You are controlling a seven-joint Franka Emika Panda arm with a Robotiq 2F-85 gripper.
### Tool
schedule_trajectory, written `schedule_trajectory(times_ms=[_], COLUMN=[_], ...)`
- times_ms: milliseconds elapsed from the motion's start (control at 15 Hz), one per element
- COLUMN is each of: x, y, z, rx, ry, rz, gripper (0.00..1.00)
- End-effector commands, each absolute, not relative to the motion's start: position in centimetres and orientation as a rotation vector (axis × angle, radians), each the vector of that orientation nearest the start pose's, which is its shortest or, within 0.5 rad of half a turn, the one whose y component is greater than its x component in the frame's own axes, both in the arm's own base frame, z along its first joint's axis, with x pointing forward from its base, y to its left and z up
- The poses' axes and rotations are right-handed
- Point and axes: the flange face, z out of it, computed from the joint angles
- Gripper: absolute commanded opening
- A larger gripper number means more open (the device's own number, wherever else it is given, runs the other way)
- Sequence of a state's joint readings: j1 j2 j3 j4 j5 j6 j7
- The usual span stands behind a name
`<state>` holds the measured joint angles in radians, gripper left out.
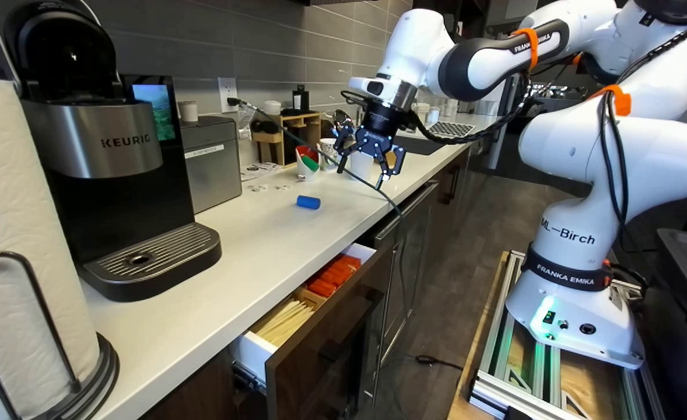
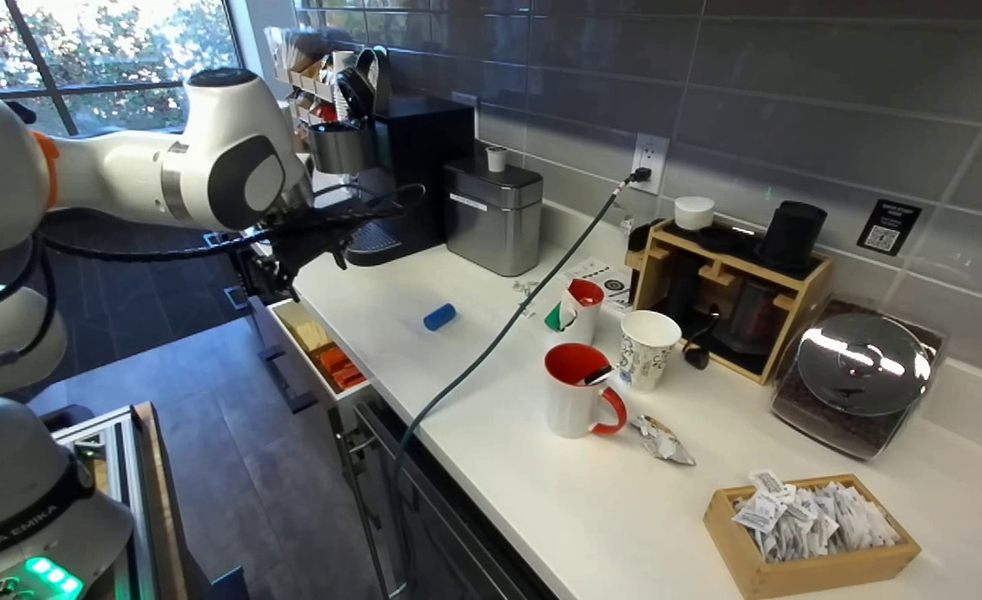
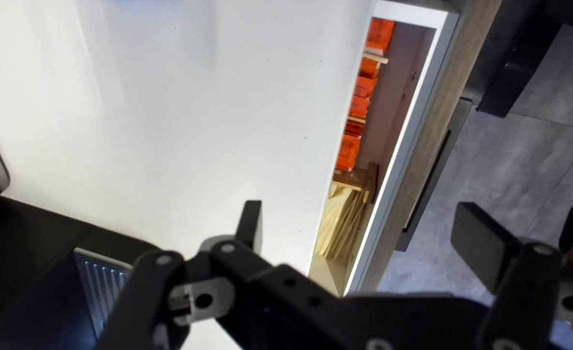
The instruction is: Open the first top drawer
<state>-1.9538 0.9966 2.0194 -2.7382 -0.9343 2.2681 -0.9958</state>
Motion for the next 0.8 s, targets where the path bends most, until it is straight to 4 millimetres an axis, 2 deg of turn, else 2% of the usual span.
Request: schedule_trajectory(times_ms=[0,267,733], x=[36.0,34.3,33.7], y=[9.3,13.1,18.3], z=[38.6,41.2,45.2], rx=[1.910,1.943,1.873], ry=[2.333,2.235,2.123], rz=[0.356,0.087,-0.401], gripper=[1.00,1.00,1.00])
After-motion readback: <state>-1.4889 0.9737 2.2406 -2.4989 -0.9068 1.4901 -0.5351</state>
